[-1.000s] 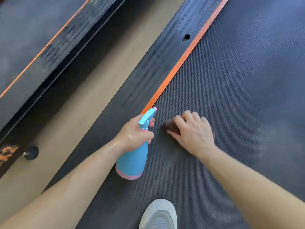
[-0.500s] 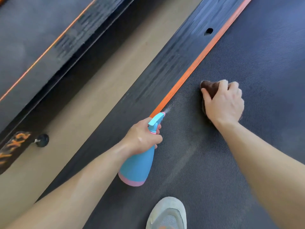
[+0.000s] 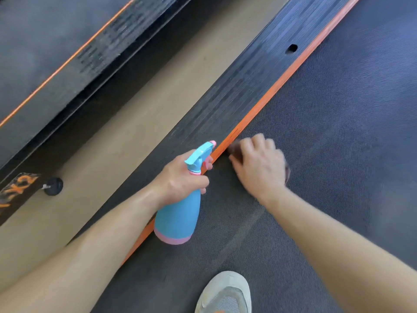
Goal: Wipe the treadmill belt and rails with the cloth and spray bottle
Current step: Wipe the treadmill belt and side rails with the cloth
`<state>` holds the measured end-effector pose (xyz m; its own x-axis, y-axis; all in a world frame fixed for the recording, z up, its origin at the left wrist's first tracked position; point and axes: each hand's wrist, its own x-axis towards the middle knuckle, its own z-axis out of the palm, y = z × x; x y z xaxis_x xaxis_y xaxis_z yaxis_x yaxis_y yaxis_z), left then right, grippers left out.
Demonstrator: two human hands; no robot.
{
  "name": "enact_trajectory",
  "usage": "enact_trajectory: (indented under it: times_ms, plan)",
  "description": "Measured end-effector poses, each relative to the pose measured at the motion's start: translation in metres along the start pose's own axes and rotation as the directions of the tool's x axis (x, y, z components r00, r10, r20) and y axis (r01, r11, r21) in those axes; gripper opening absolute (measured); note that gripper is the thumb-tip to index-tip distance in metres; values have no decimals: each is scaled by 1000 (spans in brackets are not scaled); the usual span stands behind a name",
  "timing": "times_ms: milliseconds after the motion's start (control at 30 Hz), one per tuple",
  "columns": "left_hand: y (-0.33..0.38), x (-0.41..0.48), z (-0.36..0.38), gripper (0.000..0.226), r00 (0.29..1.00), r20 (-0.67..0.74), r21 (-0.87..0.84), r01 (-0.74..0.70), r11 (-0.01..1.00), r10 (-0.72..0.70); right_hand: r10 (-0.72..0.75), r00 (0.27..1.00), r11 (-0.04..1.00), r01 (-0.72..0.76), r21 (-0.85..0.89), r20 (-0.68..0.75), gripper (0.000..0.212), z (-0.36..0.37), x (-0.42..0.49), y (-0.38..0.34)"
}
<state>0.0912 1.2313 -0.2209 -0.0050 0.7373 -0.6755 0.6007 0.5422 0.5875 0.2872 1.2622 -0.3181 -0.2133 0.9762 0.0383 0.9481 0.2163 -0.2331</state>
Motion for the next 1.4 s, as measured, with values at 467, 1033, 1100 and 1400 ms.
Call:
enact_trajectory:
  times_ms: [467, 1033, 1100, 1400]
  plan:
    - [2, 6, -1, 50, 1000, 15, 47, -11, 999, 10, 85, 996, 996, -85, 9, 21, 36, -6, 1, -6]
    - [0, 6, 1, 58, 998, 15, 25, -54, 998, 54, -249, 959, 965, 257, -44, 136, 34, -3, -26, -14]
    - [0, 6, 1, 56, 999, 18, -8, -50, 999, 51, -86, 995, 987, 92, -133, 54, 35, -10, 9, 14]
    - [10, 12, 0, 59, 999, 25, 12, -47, 999, 46, 131, 991, 991, -132, 5, 35, 35, -15, 17, 7]
